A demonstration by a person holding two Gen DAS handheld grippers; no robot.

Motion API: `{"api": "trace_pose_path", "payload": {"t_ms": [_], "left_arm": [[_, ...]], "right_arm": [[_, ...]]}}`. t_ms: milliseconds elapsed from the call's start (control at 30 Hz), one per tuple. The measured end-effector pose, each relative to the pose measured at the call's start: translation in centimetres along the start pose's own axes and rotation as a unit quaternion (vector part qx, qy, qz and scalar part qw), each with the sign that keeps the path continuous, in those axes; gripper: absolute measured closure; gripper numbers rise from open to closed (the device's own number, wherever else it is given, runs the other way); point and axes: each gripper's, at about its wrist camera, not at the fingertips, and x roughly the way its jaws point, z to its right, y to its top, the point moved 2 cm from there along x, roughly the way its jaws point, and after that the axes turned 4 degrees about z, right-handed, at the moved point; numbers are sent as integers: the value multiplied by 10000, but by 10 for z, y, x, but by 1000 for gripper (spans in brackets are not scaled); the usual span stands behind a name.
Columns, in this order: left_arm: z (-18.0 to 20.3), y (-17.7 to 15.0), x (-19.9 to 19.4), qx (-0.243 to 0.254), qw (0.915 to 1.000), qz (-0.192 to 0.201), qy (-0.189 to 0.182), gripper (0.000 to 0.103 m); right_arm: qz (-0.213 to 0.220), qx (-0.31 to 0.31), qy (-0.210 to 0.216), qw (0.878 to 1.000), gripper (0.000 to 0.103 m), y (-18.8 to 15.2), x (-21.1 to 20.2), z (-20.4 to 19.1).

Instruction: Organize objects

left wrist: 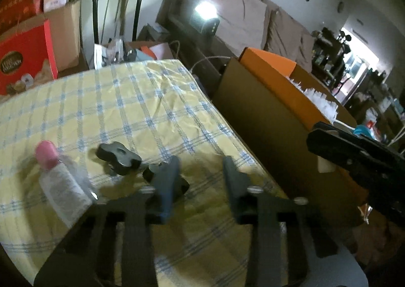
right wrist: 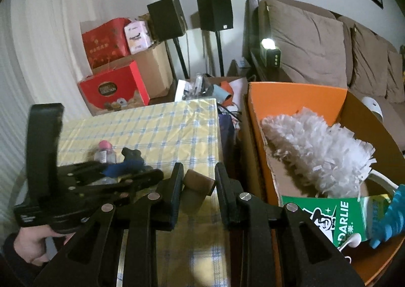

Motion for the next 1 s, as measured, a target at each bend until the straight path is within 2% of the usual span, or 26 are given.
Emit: {"api": "trace_pose_path", "payload": {"t_ms": [167, 267, 367, 400, 500, 633, 700, 767, 833, 900, 1000], "left_arm": [[5, -3, 7, 216, 9989, -62, 404, 80], [16, -4, 12, 472, 9969, -142, 606, 72], [21, -9, 11, 741, 9911, -95, 1102, 54], [19, -12, 8, 793, 9884, -5, 1294, 51], [7, -19, 5, 719, 9850, 111, 1565, 52], [-3, -20, 6, 336, 9924, 45, 1179, 58], [0, -22, 7, 369, 9929, -20, 1135, 82], [0, -22, 5, 338, 9941, -21, 1026, 83], [-3, -22, 0, 226, 9958, 10, 886, 89], [-9, -21, -8, -67, 9980, 87, 620, 103], [-13, -19, -19, -191, 9980, 199, 572, 103]], "right_arm": [[21, 19, 34, 10000, 78, 3, -7, 3], [36, 40, 26, 10000, 78, 4, -8, 5], [-6, 20, 43, 10000, 78, 3, -9, 5], [-20, -2, 45, 10000, 78, 3, -9, 4], [-52, -127, 21, 9999, 78, 1, -12, 2], [-66, -146, 30, 9999, 78, -1, -13, 1], [-64, -143, 49, 9999, 78, -3, -15, 1], [-65, -158, 68, 9998, 78, -3, -18, 0], [-49, -173, 80, 9998, 78, -4, -21, 0], [-31, -177, 83, 9998, 78, -4, -25, 1], [0, -161, 109, 9998, 78, -3, -28, 2]]}}
